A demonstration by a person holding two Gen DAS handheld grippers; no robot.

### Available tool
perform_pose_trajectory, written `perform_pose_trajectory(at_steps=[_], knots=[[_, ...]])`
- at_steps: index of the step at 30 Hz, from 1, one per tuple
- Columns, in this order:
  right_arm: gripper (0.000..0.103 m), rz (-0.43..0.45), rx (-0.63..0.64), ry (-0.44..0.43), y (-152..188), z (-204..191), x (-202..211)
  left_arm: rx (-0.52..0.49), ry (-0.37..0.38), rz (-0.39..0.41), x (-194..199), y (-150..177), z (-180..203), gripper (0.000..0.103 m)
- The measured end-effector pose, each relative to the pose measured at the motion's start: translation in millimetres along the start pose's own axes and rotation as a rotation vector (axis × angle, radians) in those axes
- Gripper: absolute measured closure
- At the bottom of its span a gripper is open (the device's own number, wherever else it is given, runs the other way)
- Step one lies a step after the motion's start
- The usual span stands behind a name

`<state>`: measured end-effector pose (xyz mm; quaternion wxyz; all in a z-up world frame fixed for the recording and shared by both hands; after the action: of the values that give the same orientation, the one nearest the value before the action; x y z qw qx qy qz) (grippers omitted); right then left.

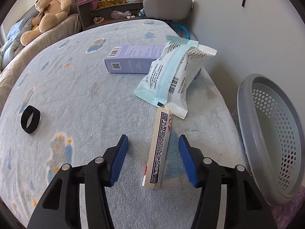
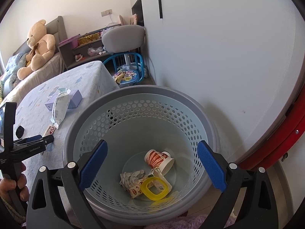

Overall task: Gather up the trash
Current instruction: 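Grasp the blue-backed playing card with the left gripper, then lift the card with the left gripper while the right grasps the white wrapped pack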

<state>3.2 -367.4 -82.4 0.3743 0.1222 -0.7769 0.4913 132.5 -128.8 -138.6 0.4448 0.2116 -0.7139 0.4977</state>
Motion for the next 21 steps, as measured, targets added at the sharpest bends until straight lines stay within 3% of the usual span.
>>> perform_pose_trajectory(at_steps=[2,5,6,9,13,21], knots=[[0.01,-0.004,0.009,0.008,0.5,-2.3,-1.9,-0.004,0.005,0.008,0.7,0.8,-0.4,0.059],[0.01,-0.006,0.023,0.021,0.9,-5.9,-3.1,-0.012,0.036,0.016,2.9,1.1,-1.5,0.085],[0.01,-0.007,0.026,0.026,1.2,-6.9,-3.4,-0.017,0.056,0.018,3.7,1.0,-1.9,0.087],[0.01,-0.02,0.011,0.015,1.1,-11.0,-3.1,-0.014,0.087,0.029,8.2,3.1,-5.0,0.087],[0.01,-0.05,-0.047,-0.069,1.7,-29.0,-0.7,-0.002,0.099,0.054,20.4,5.5,-13.8,0.087],[0.01,-0.06,0.007,-0.184,-5.0,-110.4,-2.5,0.036,0.05,0.11,39.7,3.3,-53.0,0.087]])
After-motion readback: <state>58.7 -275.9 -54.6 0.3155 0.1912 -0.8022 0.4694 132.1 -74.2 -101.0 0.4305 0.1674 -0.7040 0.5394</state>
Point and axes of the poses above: each gripper's, at about its wrist camera, not at the fingertips, and x roughly against the way its jaws point, z to its right, y to its underside, the point moved 5 cm from there along -x, roughly the way its jaws point, and after that the axes turned 12 degrees about -x, right-handed, at the moved point
